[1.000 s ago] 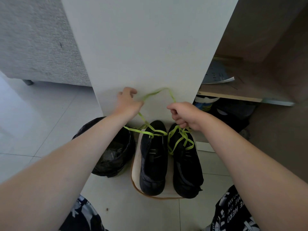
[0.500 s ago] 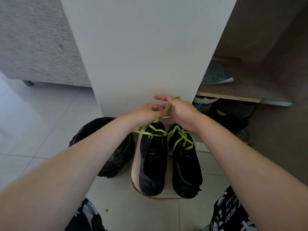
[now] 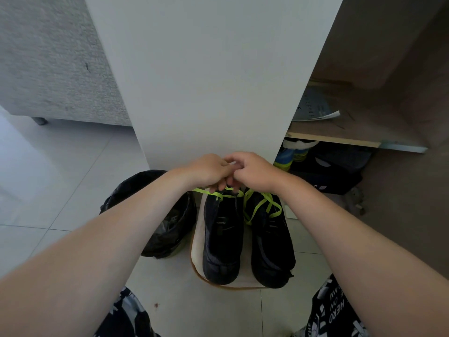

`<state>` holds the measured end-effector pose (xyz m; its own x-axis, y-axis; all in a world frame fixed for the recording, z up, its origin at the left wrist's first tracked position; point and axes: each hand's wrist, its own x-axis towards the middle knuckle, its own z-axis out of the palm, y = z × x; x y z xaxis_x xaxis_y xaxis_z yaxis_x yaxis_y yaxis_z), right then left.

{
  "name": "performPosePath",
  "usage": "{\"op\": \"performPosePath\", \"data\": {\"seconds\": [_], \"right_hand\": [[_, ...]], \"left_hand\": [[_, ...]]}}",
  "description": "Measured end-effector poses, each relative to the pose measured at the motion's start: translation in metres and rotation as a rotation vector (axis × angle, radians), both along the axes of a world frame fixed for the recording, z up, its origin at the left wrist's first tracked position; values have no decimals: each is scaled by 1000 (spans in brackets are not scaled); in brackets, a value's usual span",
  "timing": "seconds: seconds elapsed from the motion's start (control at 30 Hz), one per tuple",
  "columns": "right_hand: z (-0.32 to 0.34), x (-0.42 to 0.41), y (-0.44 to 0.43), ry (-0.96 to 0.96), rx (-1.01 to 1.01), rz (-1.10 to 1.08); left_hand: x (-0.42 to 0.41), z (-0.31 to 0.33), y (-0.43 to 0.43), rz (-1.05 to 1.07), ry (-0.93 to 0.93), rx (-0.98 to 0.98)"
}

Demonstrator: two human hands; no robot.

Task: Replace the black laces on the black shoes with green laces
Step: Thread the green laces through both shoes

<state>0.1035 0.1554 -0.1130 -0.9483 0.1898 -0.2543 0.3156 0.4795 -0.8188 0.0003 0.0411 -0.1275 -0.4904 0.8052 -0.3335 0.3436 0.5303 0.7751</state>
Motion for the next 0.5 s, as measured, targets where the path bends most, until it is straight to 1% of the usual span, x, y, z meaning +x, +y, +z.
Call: {"op": "performPosePath", "data": {"seconds": [0.03,0.1,0.13,0.2,0.27,0.33,0.4,0.5], "right_hand": [[-1,-2,0,-33,62,-22],[-2,-4,7,-103,285,-42],[-4,-4,11,-108,351,-46],[-9,-5,12,-88,364,-77],[-16,-6,8,-104,270,-92],[-25,-7,6,-171,200,-55],[-32,-5,12,-246,269,4],[-38,0,30,-302,389,-36]], "left_hand": [[0,-1,0,9,2,-1],[-1,-3,1,60,4,-13],[-3,-4,1,98,4,-36],[-6,-7,-1,142,-14,-145],[-8,-10,-3,111,-48,-304],[-6,-12,-4,72,-72,-412],[-1,-16,-1,82,-97,-401],[9,-30,6,80,-29,-307]]}}
